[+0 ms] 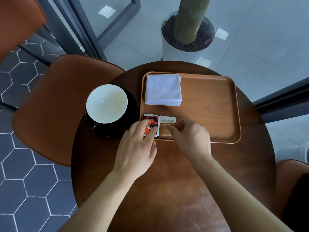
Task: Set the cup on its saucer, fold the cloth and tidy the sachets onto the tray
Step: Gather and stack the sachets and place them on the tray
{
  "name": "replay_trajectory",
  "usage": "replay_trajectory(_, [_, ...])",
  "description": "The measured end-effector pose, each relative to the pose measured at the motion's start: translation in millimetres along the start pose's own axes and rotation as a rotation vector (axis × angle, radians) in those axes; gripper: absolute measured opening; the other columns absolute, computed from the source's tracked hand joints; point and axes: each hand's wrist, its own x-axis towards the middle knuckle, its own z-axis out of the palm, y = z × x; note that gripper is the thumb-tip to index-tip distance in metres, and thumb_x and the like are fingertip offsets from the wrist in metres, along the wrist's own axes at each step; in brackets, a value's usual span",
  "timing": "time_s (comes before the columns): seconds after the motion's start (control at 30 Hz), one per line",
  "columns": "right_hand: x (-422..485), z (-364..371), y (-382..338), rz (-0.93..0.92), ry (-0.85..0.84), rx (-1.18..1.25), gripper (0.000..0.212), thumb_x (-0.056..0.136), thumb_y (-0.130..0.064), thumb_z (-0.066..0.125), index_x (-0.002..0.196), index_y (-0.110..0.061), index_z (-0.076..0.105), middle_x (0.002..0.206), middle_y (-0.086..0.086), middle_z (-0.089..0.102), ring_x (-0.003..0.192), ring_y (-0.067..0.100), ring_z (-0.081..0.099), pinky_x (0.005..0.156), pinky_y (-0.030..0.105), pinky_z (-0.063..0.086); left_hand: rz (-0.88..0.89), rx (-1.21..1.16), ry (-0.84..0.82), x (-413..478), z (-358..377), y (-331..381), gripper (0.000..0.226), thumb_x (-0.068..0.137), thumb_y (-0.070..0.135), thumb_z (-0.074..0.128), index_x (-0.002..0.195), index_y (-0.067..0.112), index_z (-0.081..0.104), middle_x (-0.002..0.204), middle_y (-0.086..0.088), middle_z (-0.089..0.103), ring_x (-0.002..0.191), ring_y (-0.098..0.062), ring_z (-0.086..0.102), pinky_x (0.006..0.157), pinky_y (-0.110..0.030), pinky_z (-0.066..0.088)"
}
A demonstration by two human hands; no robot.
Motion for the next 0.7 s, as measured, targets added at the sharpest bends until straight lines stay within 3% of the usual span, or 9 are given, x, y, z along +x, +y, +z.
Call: replay_trajectory(0.7, [3.5,2.4,4.9,-0.004,-0.002,-0.018,0.020,0.087,-0.047,0.065,0.093,-0.028,0.063,0.090,-0.007,0.072,0.084,0.024,0.065,0.063,0.031,0.046,0.030,0.003,0.059,0.2,0.0,-1.8,0.033,0.086,0.012,0.061,0.117,0.003,0.066,0.124,-0.017,0.061,0.117,-0.036,0.057,0.084,-0.049,0.056])
